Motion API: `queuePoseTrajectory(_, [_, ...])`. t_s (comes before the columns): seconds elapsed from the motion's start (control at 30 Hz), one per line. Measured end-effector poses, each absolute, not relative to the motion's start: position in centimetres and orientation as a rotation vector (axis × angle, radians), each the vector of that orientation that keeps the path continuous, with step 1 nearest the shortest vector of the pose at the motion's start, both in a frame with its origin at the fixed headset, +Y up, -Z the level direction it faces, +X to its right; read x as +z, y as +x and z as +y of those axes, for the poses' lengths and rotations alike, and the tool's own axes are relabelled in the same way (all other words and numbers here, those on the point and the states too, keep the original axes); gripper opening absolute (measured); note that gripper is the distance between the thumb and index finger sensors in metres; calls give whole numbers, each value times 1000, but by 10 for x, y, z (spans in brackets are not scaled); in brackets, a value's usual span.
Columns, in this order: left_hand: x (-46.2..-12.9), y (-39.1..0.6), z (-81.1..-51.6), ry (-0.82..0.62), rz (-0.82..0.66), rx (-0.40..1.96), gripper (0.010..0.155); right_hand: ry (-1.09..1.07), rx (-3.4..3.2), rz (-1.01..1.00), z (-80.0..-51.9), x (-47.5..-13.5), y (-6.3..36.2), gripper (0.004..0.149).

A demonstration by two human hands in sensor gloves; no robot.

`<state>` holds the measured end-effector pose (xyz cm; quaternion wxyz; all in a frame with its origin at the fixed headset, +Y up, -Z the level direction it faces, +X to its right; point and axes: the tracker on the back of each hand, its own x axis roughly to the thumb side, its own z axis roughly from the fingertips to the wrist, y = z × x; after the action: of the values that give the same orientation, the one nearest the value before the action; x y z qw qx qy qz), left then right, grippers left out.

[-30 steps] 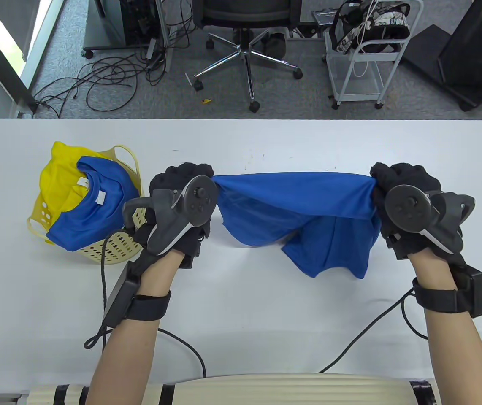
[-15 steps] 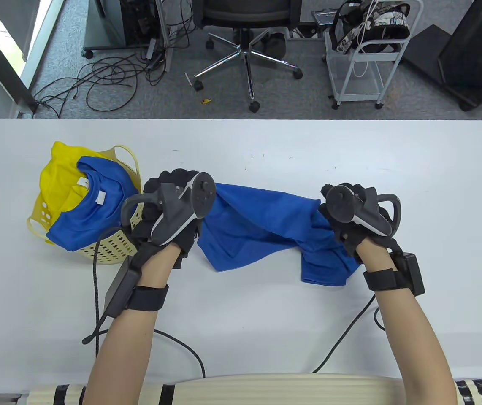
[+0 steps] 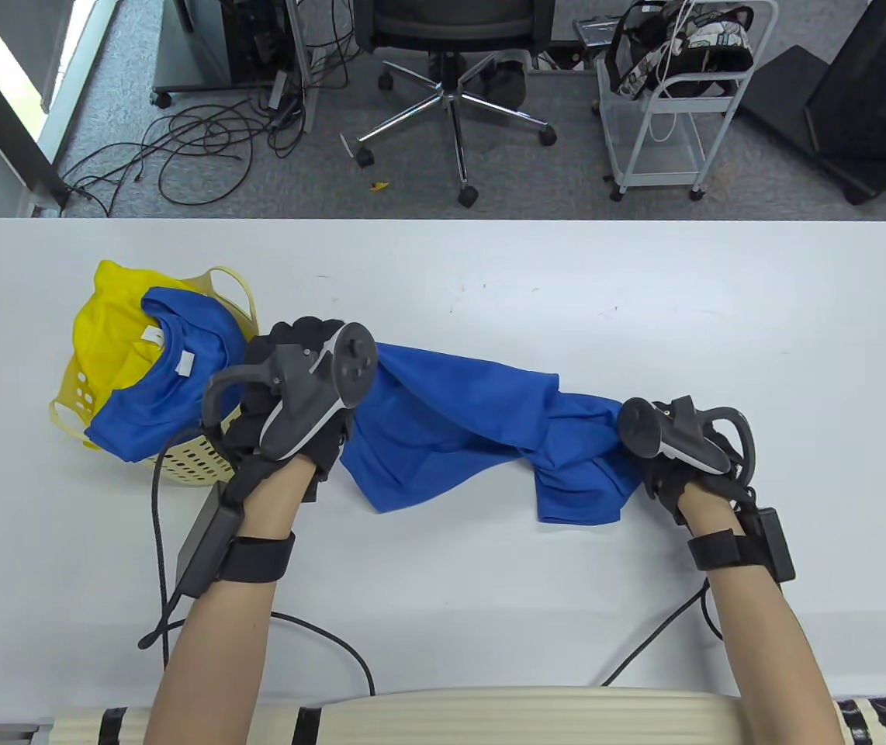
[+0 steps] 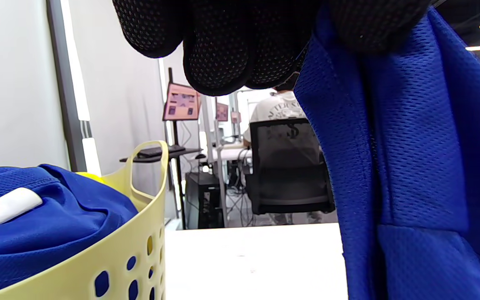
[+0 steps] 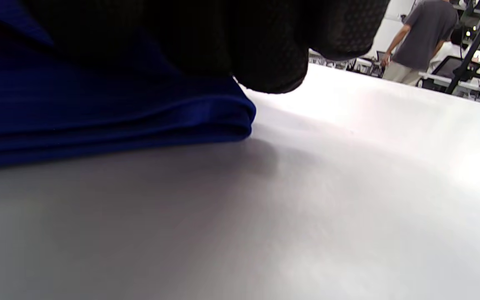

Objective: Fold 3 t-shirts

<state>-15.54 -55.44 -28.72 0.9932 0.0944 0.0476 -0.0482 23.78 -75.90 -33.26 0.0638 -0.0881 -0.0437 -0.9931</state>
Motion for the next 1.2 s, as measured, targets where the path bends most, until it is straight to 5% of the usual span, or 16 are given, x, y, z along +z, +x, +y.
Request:
queuePoseTrajectory(0.37, [-280,-175,-533,289,227,-261,39,7,-3218,-174,-704,-327,300,36])
queuePoseTrajectory(0.47, [-287,-178,-537,282,247,-267,39,159,-3075,-317,-711,-330,316,36])
queuePoseTrajectory(0.77, [-316,-168,-567,226,238,-359,40,262,-3000,-256,-749,-347,328,37])
queuePoseTrajectory(0.93, [-318,-163,-567,225,232,-354,39,51,-3112,-16,-727,-332,315,40])
queuePoseTrajectory(1.07, [-315,-158,-569,222,218,-362,40,-122,-3060,-359,-735,-315,295,38])
queuePoseTrajectory(1.2, [-310,-155,-572,216,206,-372,40,-170,-2992,-327,-752,-309,290,56])
